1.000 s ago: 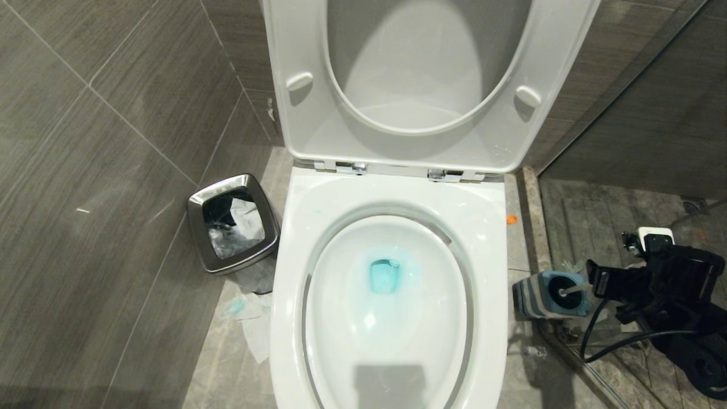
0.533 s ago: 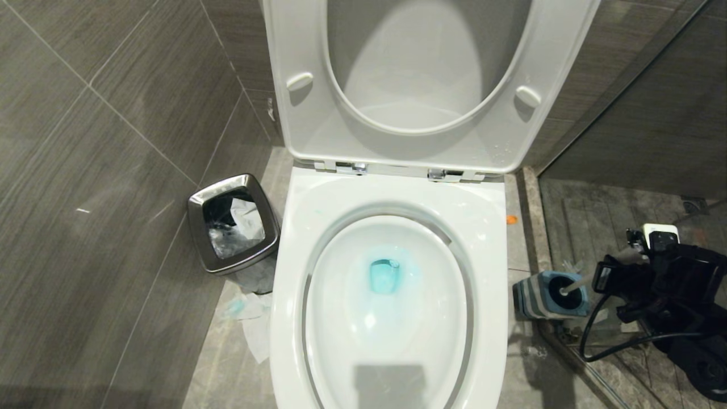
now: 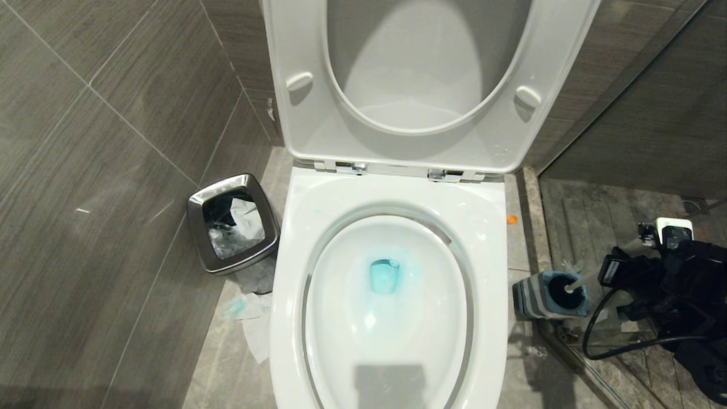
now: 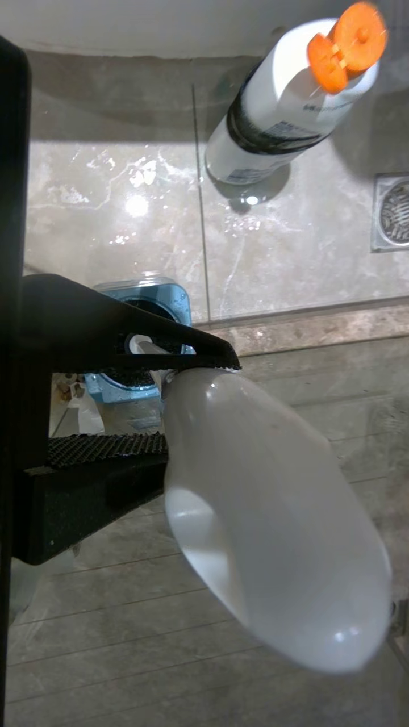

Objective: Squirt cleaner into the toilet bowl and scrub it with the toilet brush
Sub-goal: Scrub the toilet bowl

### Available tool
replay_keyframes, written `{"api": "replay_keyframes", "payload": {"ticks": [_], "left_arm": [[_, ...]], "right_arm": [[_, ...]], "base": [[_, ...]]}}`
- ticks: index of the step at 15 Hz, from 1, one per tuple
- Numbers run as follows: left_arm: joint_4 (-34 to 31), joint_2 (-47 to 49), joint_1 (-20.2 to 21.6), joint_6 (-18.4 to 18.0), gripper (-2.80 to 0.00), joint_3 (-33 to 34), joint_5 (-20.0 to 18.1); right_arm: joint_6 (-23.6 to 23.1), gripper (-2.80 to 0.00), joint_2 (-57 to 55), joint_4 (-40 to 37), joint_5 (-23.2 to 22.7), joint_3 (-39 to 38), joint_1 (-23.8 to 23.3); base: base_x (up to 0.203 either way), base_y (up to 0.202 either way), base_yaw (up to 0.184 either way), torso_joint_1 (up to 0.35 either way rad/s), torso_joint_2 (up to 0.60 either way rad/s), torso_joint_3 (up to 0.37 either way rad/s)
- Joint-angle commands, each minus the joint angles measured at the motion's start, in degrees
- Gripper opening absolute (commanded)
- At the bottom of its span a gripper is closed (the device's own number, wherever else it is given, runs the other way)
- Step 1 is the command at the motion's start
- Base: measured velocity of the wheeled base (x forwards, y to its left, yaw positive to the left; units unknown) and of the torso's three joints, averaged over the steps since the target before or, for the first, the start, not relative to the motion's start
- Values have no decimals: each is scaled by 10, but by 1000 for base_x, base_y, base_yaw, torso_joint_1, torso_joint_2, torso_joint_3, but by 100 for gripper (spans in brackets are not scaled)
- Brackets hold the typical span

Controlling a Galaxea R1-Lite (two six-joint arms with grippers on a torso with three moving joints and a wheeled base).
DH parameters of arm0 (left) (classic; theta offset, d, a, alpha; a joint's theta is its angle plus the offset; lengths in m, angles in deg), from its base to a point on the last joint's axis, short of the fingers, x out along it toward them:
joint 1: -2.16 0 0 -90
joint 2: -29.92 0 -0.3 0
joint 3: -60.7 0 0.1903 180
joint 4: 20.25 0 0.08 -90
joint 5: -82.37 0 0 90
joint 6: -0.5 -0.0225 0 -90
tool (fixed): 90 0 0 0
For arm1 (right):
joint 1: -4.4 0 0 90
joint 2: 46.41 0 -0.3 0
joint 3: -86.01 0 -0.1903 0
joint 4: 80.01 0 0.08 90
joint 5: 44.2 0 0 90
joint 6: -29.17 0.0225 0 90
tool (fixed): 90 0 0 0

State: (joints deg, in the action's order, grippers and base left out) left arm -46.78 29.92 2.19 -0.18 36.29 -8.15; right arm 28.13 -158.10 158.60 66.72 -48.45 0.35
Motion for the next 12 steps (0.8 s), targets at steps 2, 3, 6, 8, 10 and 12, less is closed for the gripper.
{"api": "replay_keyframes", "payload": {"ticks": [2, 3, 6, 8, 10, 12], "left_arm": [[0, 0, 0, 0, -280, 0, 0], [0, 0, 0, 0, -280, 0, 0], [0, 0, 0, 0, -280, 0, 0], [0, 0, 0, 0, -280, 0, 0], [0, 0, 1, 0, -280, 0, 0], [0, 0, 0, 0, -280, 0, 0]], "right_arm": [[0, -280, 24, 15, 0, -19, 1], [0, -280, 32, 16, -1, -26, 1], [0, -280, 53, 16, -2, -30, 1], [-2, -280, 73, 12, -3, -31, 1], [-6, -280, 108, 8, -9, -36, 1], [-18, -280, 142, 7, -28, -42, 1]], "base": [[0, 0, 0, 0, 0, 0], [0, 0, 0, 0, 0, 0], [0, 0, 0, 0, 0, 0], [0, 0, 0, 0, 0, 0], [0, 0, 0, 0, 0, 0], [0, 0, 0, 0, 0, 0]]}}
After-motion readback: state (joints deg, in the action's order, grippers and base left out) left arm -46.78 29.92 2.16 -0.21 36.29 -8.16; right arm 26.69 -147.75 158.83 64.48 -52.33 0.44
